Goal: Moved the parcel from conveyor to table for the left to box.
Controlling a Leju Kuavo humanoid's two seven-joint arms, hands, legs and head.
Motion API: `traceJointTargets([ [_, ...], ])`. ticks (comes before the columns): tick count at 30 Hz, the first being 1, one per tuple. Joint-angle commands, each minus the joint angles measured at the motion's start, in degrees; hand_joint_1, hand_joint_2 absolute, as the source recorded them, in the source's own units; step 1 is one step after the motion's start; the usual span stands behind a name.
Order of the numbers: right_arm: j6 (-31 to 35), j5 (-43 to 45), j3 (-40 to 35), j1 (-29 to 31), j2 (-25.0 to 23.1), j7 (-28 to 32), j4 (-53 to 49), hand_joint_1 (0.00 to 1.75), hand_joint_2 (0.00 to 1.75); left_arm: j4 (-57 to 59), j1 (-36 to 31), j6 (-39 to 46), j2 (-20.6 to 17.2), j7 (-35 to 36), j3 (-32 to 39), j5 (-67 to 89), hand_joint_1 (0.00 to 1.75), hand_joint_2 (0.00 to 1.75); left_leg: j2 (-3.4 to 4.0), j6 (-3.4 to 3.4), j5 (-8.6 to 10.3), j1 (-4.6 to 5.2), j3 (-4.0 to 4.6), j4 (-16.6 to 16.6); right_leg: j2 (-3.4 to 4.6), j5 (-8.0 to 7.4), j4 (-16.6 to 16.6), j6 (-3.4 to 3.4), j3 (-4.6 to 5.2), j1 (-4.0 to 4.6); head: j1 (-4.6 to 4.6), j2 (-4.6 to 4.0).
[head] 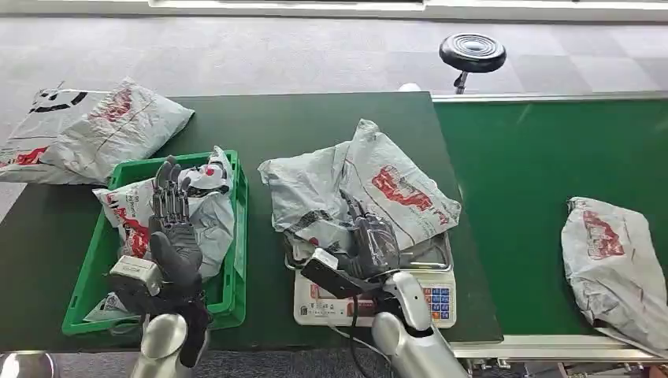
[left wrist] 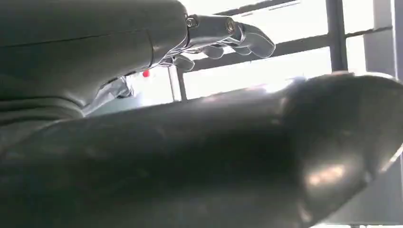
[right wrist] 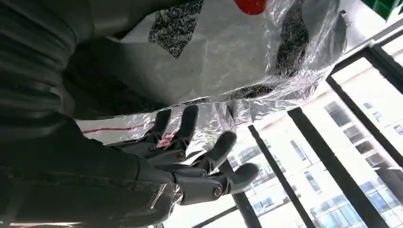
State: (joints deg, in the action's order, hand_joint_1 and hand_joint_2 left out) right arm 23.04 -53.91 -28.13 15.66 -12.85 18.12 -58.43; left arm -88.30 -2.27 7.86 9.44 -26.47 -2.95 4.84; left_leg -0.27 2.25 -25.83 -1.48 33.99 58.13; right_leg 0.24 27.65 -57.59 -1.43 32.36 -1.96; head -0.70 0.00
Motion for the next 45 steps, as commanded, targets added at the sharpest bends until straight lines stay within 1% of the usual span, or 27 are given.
traceJointTargets([
  [1,-1.9,6.3,5.1,-9.0,7.3,3.3,-20.9,0.00,1.75,-3.0,0.1,7.3,-2.1,-1.7,-5.8,9.0,0.00,0.00,-0.23,-0.12,0.01,0.01,0.07,0.0,-0.27,0.05,0.1,0.07,-0.04,0.01,0.00,0.00],
  [4,-2.1,6.2,6.1,-11.3,7.5,3.6,-26.1,0.00,1.75,-2.8,-0.9,5.7,-3.1,0.1,-7.4,10.8,0.00,0.00,-0.31,-0.18,0.03,0.01,0.13,0.0,-0.38,0.05,0.1,0.13,-0.04,0.03,0.02,0.00],
  [6,-1.4,6.8,7.5,-13.7,7.4,4.5,-29.6,0.00,1.75,-2.6,-1.4,3.9,-3.8,-0.7,-9.2,13.4,0.00,0.00,-0.27,-0.19,0.03,0.03,0.14,0.0,-0.33,0.02,0.1,0.15,0.00,0.02,0.02,0.00],
  [7,-0.7,7.5,8.6,-16.2,7.7,5.5,-32.4,0.00,1.75,-2.3,-1.8,3.4,-3.6,0.4,-9.8,15.4,0.00,0.00,-0.21,-0.16,0.02,0.04,0.12,0.0,-0.28,0.03,0.1,0.14,0.04,0.00,0.00,0.00],
  [9,1.5,7.5,11.0,-20.4,8.2,6.6,-36.7,0.00,1.75,-1.5,-2.9,4.9,-3.1,1.1,-10.7,19.3,0.00,0.00,-0.36,-0.16,0.04,0.03,0.16,0.0,-0.44,0.06,0.1,0.13,0.03,0.01,0.02,0.00],
  [10,2.9,8.2,12.5,-22.8,8.3,7.9,-39.1,0.00,1.75,-1.0,-3.8,7.9,-2.8,1.7,-11.5,23.8,0.00,0.00,-0.40,-0.13,0.03,0.02,0.15,0.0,-0.46,0.08,0.1,0.09,0.03,0.01,0.00,0.00],
  [11,3.7,8.8,13.5,-24.1,8.4,9.0,-40.4,0.00,1.75,-0.6,-4.8,10.0,-3.0,2.8,-12.4,27.9,0.00,0.00,-0.60,-0.19,0.06,0.03,0.13,-0.1,-0.68,0.11,0.1,0.13,-0.08,0.01,0.00,0.00],
  [14,5.9,9.5,15.7,-25.8,9.0,10.2,-41.7,0.00,1.75,1.3,-8.2,9.4,-4.5,7.6,-15.8,36.2,0.00,0.00,-0.51,-0.18,0.03,0.01,0.16,0.0,-0.58,0.08,0.1,0.10,-0.05,0.03,0.00,0.00],
  [15,6.6,10.7,15.9,-25.6,9.0,11.0,-41.3,0.00,1.75,3.2,-9.7,9.1,-5.2,9.2,-17.1,40.1,0.00,0.00,-0.31,-0.14,0.00,0.02,0.16,0.0,-0.37,0.05,0.1,0.07,0.05,0.01,0.02,0.00],
  [16,6.7,11.8,15.8,-25.4,9.1,11.9,-40.9,0.00,1.75,5.6,-11.1,7.2,-5.9,11.3,-18.4,43.0,0.00,1.75,-0.41,-0.19,0.05,0.02,0.14,0.0,-0.50,0.04,0.1,0.12,-0.03,0.02,0.02,0.00],
  [17,6.6,12.6,15.4,-24.6,8.9,12.7,-39.9,0.00,1.75,12.3,-14.5,4.3,-6.9,13.5,-21.0,47.5,0.00,1.75,-0.44,-0.18,0.07,0.05,0.13,-0.1,-0.52,0.03,0.1,0.11,-0.05,-0.01,0.02,0.00],
  [18,6.0,12.9,15.0,-23.8,8.6,13.1,-38.9,0.00,1.75,18.1,-17.2,2.8,-7.0,14.5,-22.4,50.0,0.00,1.75,-0.42,-0.19,0.08,0.05,0.09,-0.1,-0.51,0.01,0.2,0.13,-0.08,0.00,0.02,0.00],
  [19,5.7,13.1,14.8,-23.1,8.2,13.4,-38.0,0.00,1.75,24.5,-20.1,1.5,-6.6,15.2,-23.5,51.4,0.00,1.75,-0.49,-0.20,0.15,0.04,0.06,-0.1,-0.58,-0.03,0.2,0.16,-0.11,0.01,0.02,0.00],
  [20,5.3,12.9,14.4,-22.5,7.8,13.4,-37.2,0.00,1.75,31.5,-23.1,1.9,-5.8,15.5,-24.0,52.9,0.00,1.75,-0.38,-0.14,0.10,0.06,0.05,-0.1,-0.44,-0.01,0.2,0.09,-0.07,-0.03,0.02,0.00],
  [22,4.7,12.4,13.9,-21.6,7.2,13.4,-36.4,0.00,1.75,47.4,-30.0,2.5,-4.0,15.8,-25.2,55.2,0.00,1.75,-0.55,-0.20,0.23,0.06,-0.02,-0.2,-0.62,-0.09,0.3,0.13,-0.16,-0.02,0.02,0.00],
  [23,4.8,12.2,13.8,-21.5,7.1,13.3,-36.4,0.00,1.75,49.5,-30.9,3.6,-3.7,15.2,-25.2,55.0,0.00,1.75,-0.40,-0.14,0.15,0.09,-0.03,-0.1,-0.46,-0.07,0.2,0.04,-0.14,-0.07,0.02,0.00],
  [24,4.8,12.1,13.7,-21.5,7.1,13.2,-36.4,0.00,1.75,51.3,-31.6,4.5,-3.4,14.6,-25.1,54.8,0.00,1.75,-0.51,-0.19,0.28,0.06,-0.02,-0.2,-0.59,-0.19,0.3,0.10,-0.15,-0.01,0.02,0.00],
  [27,4.8,12.1,13.7,-21.5,7.1,13.2,-36.4,0.00,1.75,51.3,-31.6,4.5,-3.4,14.6,-25.1,54.8,0.00,1.75,-0.09,-0.14,0.22,0.04,0.01,-0.1,-0.16,-0.27,0.1,0.07,0.02,-0.01,0.02,0.00],
  [29,4.2,12.3,13.8,-21.7,7.3,13.1,-36.7,0.00,1.75,51.3,-31.5,3.2,-3.4,15.1,-25.1,55.2,0.00,1.75,0.03,-0.18,0.27,0.04,0.04,-0.1,-0.08,-0.35,0.1,0.15,0.06,0.01,0.02,0.00],
  [31,4.2,12.3,13.8,-21.6,7.1,13.1,-36.5,0.00,1.75,52.6,-31.9,2.8,-3.2,15.6,-24.9,55.4,0.00,1.75,0.09,-0.12,0.20,0.03,0.04,0.0,0.01,-0.30,0.1,0.05,0.09,-0.01,0.02,0.00],
  [32,4.1,12.3,13.7,-21.5,7.1,13.1,-36.4,0.00,1.75,53.9,-32.4,1.8,-3.1,15.6,-25.0,55.4,0.00,1.75,0.07,-0.14,0.20,0.02,0.03,0.0,0.00,-0.31,0.1,0.06,0.06,0.01,0.02,0.00],
  [34,3.4,11.9,13.4,-20.6,7.0,12.7,-35.8,0.00,1.75,60.7,-34.9,-2.4,-2.1,16.1,-25.0,55.1,0.00,1.75,0.06,-0.22,0.26,0.04,0.02,-0.1,-0.03,-0.35,0.2,0.15,0.03,0.02,0.02,0.00],
  [35,3.0,11.8,13.4,-20.1,6.8,12.3,-35.5,0.00,1.75,63.4,-35.6,-2.8,-1.5,16.3,-24.8,55.0,0.00,1.75,0.09,-0.11,0.19,0.02,0.07,0.0,0.04,-0.30,0.1,0.04,0.09,0.00,0.02,0.00],
  [37,2.7,11.6,13.6,-19.4,6.5,11.3,-35.7,0.00,1.75,67.6,-36.7,-3.5,-0.5,17.2,-24.9,55.6,0.00,1.75,0.06,-0.17,0.24,0.02,0.07,-0.1,0.00,-0.34,0.1,0.11,0.07,0.02,0.02,0.00],
  [41,2.6,11.1,13.9,-20.2,6.2,10.7,-36.7,0.00,1.75,70.1,-36.4,-4.9,0.5,18.2,-25.0,55.9,0.00,1.75,0.12,-0.14,0.20,0.03,0.03,0.0,0.08,-0.33,0.1,0.06,0.02,0.01,0.02,0.00],
  [44,1.8,9.8,14.0,-20.5,5.5,9.7,-37.8,0.00,1.75,70.9,-36.6,-6.3,0.6,18.5,-25.4,54.9,0.00,1.75,0.04,-0.22,0.29,0.05,-0.08,-0.1,-0.05,-0.39,0.2,0.12,-0.15,0.01,0.02,0.00],
  [45,1.7,9.6,14.0,-20.6,5.4,9.5,-37.8,0.00,1.75,70.9,-36.5,-6.4,0.5,18.5,-25.4,55.1,0.00,1.75,-0.03,-0.20,0.26,0.05,-0.10,-0.1,-0.09,-0.31,0.1,0.02,-0.22,-0.01,0.02,0.00],
])
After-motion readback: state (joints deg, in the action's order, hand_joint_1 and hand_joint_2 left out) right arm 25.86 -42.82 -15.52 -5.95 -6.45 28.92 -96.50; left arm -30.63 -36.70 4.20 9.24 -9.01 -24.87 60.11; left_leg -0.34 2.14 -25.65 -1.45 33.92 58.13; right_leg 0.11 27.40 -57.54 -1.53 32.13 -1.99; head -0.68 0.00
